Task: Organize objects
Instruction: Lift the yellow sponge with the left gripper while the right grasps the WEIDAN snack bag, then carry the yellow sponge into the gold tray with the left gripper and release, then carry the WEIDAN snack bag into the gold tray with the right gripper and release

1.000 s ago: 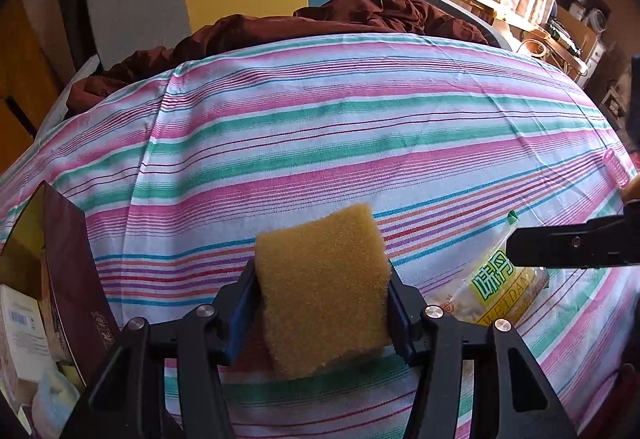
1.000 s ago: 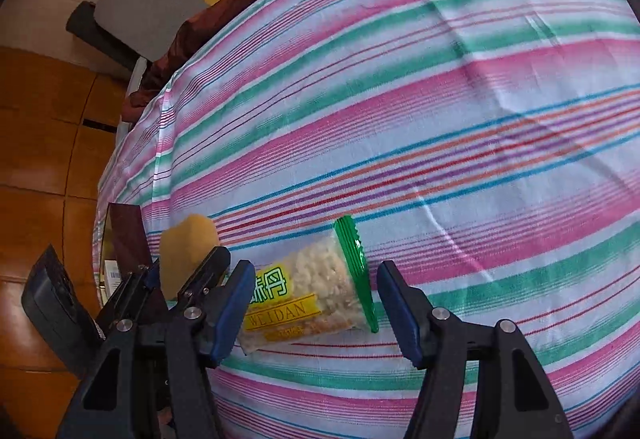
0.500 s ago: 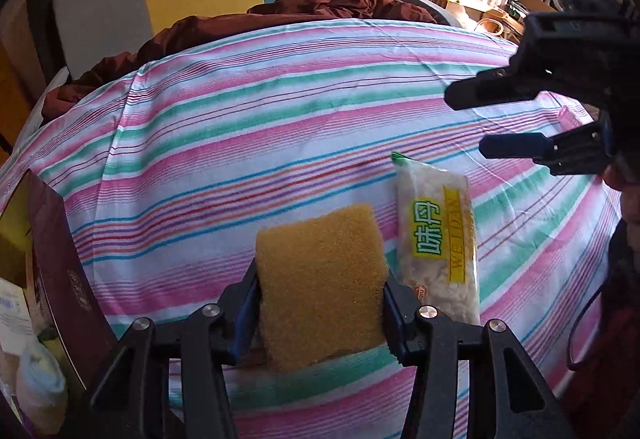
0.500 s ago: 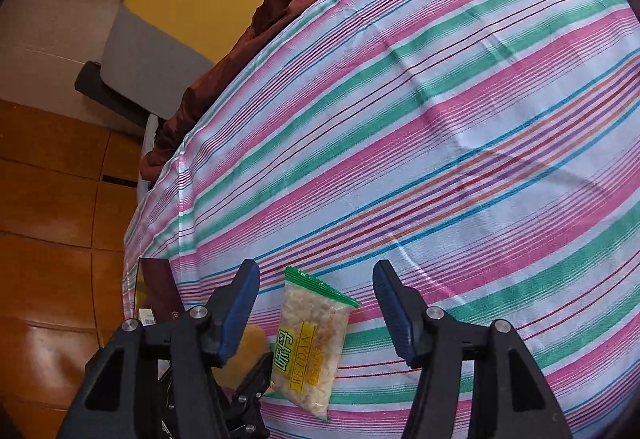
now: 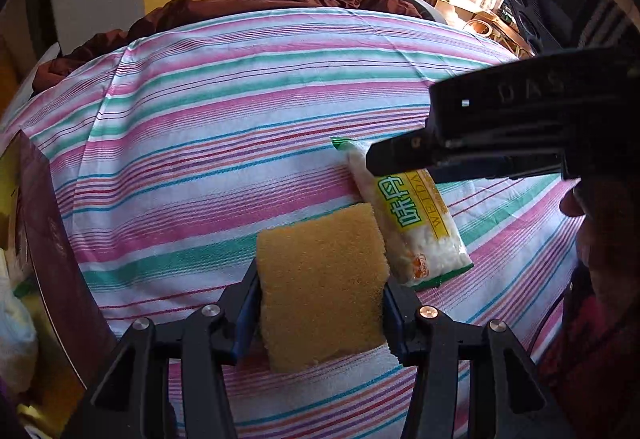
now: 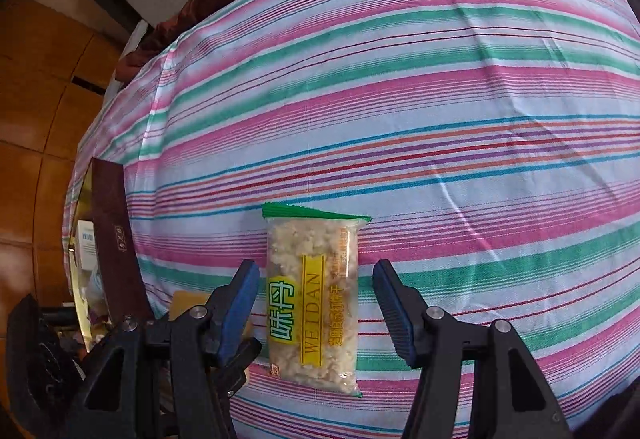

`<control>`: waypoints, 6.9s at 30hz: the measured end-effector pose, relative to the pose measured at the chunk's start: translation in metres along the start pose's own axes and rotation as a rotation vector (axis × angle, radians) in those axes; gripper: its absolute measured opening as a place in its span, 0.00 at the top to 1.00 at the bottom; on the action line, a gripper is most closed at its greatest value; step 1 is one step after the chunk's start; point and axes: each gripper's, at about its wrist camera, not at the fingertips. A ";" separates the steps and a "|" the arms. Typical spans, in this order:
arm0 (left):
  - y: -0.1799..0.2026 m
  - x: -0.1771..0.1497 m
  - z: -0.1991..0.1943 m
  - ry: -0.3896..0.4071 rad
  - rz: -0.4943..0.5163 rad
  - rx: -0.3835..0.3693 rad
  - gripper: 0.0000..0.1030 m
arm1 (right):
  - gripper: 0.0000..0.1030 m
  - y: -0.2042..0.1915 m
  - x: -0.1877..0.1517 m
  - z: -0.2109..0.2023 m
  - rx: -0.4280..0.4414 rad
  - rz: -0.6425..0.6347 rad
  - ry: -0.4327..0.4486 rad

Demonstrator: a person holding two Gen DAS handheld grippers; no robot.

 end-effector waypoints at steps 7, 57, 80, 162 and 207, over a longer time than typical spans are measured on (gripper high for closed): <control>0.003 -0.003 0.004 0.040 0.005 0.049 0.44 | 0.48 -0.025 -0.015 0.011 -0.236 -0.210 0.064; 0.006 -0.010 -0.034 0.189 0.059 0.086 0.50 | 0.53 -0.016 0.001 0.022 -0.362 -0.230 0.230; -0.195 -0.108 -0.149 0.281 -0.503 0.236 0.49 | 0.53 -0.025 0.000 0.025 -0.442 -0.305 0.274; -0.228 -0.165 -0.184 0.300 -0.574 0.502 0.07 | 0.53 -0.154 -0.062 -0.028 -0.052 -0.432 0.403; -0.217 -0.183 -0.200 0.301 -0.665 0.602 0.00 | 0.28 -0.260 -0.153 0.008 0.018 -0.601 0.449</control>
Point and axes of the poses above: each gripper's, at about its wrist camera, not at the fingertips, and z roughly the way its jaws point, y to its right, x to its top, and after that the axes turned 8 degrees about z, right-handed
